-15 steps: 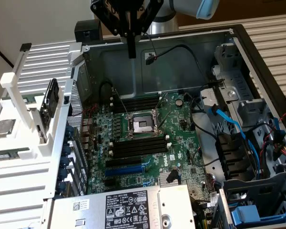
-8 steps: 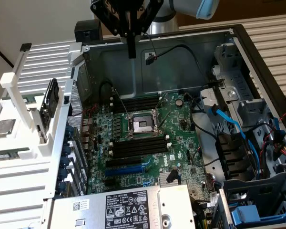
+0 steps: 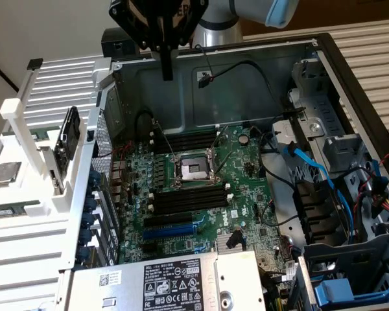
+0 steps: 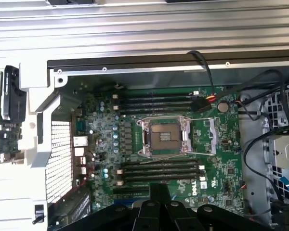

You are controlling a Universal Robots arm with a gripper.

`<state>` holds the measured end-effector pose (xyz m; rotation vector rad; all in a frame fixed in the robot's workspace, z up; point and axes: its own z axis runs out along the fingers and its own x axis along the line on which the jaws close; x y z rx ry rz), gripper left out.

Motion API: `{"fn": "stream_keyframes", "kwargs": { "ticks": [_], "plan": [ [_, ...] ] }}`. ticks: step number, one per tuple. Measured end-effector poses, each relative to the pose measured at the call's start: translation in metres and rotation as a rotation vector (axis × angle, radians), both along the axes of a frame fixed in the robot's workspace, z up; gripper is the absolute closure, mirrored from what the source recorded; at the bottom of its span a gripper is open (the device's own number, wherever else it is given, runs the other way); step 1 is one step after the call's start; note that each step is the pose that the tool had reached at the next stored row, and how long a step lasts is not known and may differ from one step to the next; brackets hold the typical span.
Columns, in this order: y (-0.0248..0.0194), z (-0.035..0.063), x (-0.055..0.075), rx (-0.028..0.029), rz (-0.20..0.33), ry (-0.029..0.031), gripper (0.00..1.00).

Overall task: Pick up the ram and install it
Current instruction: 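Reach for the ram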

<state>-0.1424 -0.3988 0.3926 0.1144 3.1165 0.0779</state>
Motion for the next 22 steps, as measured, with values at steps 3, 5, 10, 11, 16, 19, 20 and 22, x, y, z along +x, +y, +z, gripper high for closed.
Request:
{"fn": "stream_keyframes", "kwargs": {
  "ticks": [3, 5, 10, 11, 16, 19, 20, 22],
  "plan": [
    [0.0, 0.0, -0.012, 0.0, 0.0, 0.0, 0.9],
    [0.0, 0.0, -0.021, -0.0001, 0.0, 0.0, 0.9],
    [0.0, 0.0, -0.044, 0.0, 0.0, -0.0006, 0.9],
    [0.0, 0.0, -0.048, 0.0, 0.0, -0.0008, 0.9],
    [0.0, 0.0, -0.072, 0.0, 0.0, -0.0011, 0.9],
    [0.0, 0.0, -0.085, 0.0, 0.0, -0.0012, 0.9],
    [0.0, -0.0001, -0.09, 0.0001, 0.0, -0.0014, 0.9],
    [0.0, -0.0001, -0.099, 0.0, 0.0, -0.0014, 0.9]
  ]
}}
